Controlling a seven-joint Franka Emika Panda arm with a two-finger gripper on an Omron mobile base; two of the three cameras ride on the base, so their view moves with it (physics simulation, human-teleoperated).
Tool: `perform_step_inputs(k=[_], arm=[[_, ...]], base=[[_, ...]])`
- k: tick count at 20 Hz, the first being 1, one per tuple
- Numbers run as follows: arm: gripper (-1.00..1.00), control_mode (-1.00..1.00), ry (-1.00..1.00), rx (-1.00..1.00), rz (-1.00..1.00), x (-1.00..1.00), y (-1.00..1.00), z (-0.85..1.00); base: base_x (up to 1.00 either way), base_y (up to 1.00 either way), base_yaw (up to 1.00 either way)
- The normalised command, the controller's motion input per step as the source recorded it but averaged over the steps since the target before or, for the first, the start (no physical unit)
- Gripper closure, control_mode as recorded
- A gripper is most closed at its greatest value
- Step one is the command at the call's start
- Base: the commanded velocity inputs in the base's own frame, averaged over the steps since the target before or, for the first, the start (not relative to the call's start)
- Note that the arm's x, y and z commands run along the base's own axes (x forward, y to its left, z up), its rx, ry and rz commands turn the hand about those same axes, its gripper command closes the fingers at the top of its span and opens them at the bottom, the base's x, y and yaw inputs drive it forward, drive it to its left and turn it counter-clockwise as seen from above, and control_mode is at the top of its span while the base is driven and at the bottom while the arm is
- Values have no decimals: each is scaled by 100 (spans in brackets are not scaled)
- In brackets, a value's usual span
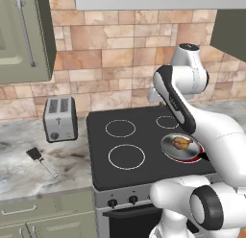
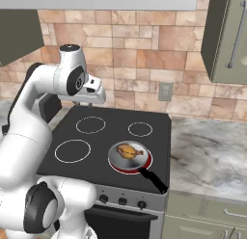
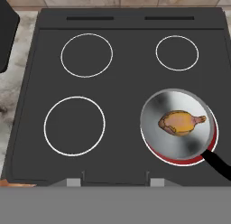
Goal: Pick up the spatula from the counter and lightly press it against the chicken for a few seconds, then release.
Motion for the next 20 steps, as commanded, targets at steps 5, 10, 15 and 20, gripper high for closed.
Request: perform_step_inputs(k=[5,10,15,20], arm=[[-100,-100,0,0,0,0,0,-1],[-100,-100,1,1,0,0,0,-4],[-100,-100,0,0,0,-11,9,0],[-100,-100,0,0,1,-19,22,0]], base=[[0,0,0],[0,0,0],[0,0,0],[0,0,0]])
